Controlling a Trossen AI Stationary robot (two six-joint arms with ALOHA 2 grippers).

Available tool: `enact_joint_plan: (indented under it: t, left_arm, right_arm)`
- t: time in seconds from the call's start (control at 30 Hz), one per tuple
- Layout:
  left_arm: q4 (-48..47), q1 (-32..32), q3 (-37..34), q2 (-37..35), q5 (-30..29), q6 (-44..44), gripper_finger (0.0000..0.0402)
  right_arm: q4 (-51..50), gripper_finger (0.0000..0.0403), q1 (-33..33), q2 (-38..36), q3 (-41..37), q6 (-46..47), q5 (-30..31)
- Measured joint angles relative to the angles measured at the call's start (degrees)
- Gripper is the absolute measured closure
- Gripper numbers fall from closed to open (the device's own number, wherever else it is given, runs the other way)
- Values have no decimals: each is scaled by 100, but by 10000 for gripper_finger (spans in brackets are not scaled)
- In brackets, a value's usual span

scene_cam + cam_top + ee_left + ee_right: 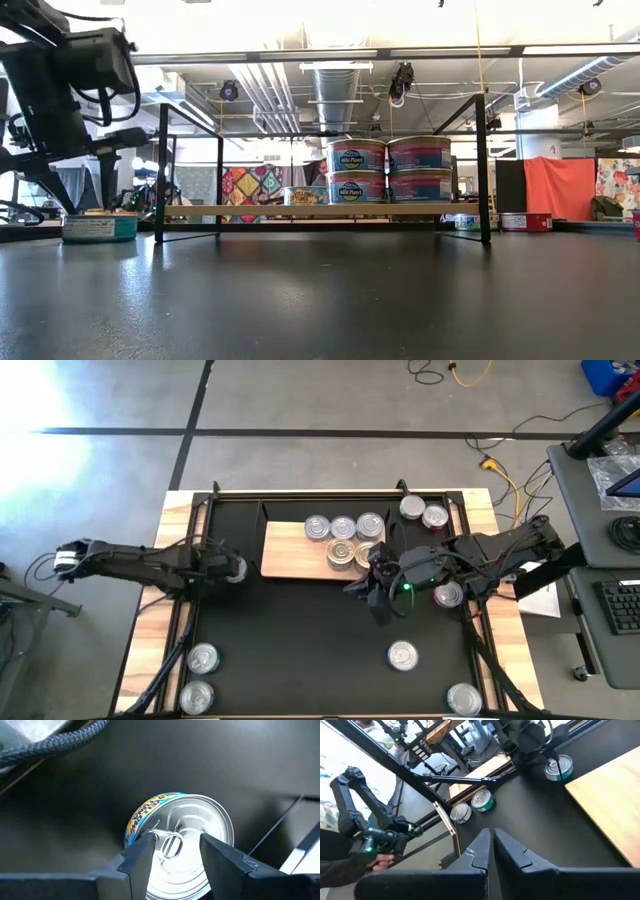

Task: Stack canned seafood by type on shelf
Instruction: Stack the top left light blue tuna can on the light blue tuna can

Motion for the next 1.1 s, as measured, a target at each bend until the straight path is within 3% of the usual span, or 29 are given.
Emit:
enact_joint_plan:
  t: [0.43, 0.63, 0.8, 0.9, 1.1]
  left_arm:
    - [-151, -1548, 446, 631, 315, 83, 253]
    - [-194, -2489, 784, 1507, 523, 332, 253]
    - [-192, -3274, 1465, 2504, 760, 504, 253]
    - [-67, -3559, 2049, 3192, 621, 1115, 253]
    - [1340, -3789, 3352, 4550, 125, 3562, 253]
  right_arm:
    - [-279, 390, 55, -2, 0, -103, 21]
    - [-422, 390, 95, -20, -4, -103, 9]
    - [-457, 390, 93, -20, -4, -118, 9]
    - [-455, 390, 93, -20, -4, -217, 9]
    - [-428, 390, 93, 167, -4, -329, 11]
